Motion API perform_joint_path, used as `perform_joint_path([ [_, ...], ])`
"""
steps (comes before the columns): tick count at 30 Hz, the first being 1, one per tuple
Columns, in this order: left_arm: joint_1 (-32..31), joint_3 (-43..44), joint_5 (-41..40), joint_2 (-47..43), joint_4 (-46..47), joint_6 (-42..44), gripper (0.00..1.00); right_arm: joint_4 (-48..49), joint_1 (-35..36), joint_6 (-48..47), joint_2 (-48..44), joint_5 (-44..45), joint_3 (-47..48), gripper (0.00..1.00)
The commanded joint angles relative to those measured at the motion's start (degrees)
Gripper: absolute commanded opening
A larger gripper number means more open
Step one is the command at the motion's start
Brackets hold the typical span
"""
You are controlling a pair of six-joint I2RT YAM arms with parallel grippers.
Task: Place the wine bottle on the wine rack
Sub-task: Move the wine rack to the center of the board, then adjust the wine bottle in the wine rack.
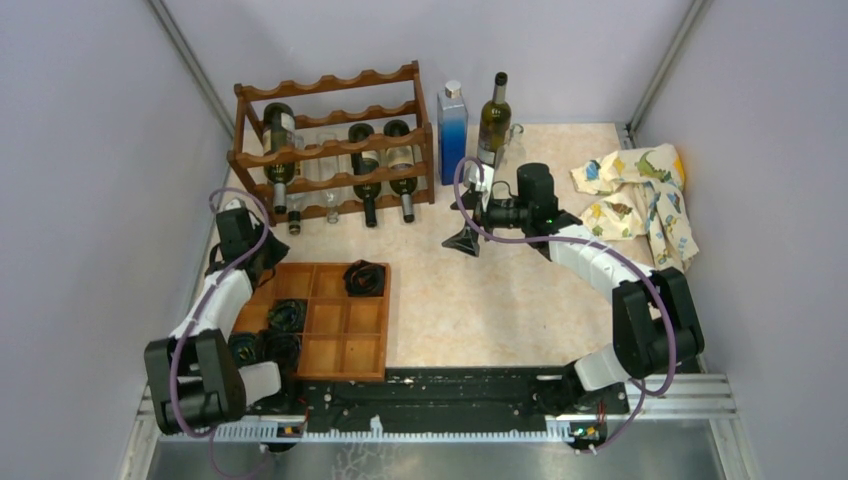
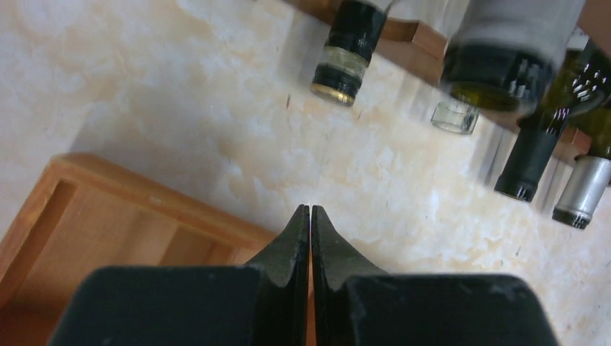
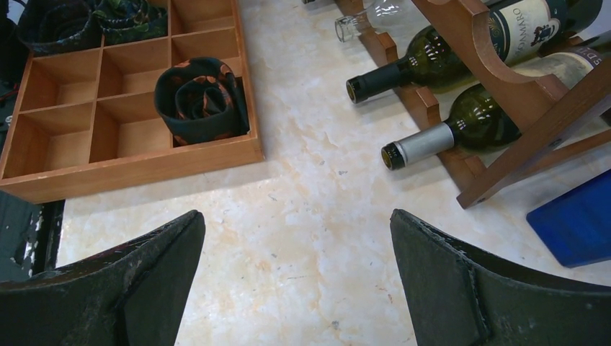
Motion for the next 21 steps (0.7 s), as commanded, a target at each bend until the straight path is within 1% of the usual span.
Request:
perform_joint_path([
  [1,0.6,6.3,-0.8,5.6,5.7,0.4,0.06,1.7,0.7,-1.1,-2.1,0.0,1.0,0.98],
  [4,0.6,8.4,-0.7,8.1,6.8,0.8,0.06,1.8,0.6,-1.0,-2.2,0.1,0.7,0.98],
  [6,0.8,9.4,-0.5,9.2,9.2,0.7,0.06,2.0,0.7,-1.0,-2.2,0.0,0.7,0.98],
  [12,0.9,12.8,1.1,12.8,11.2,-1.0,0.06,2.4,0.7,-1.0,-1.8,0.2,0.7,0.98],
  [21,1.2,13.9,2.7,15.3,15.3,-4.8,0.07,2.3,0.7,-1.1,-1.7,0.4,0.6,0.98],
])
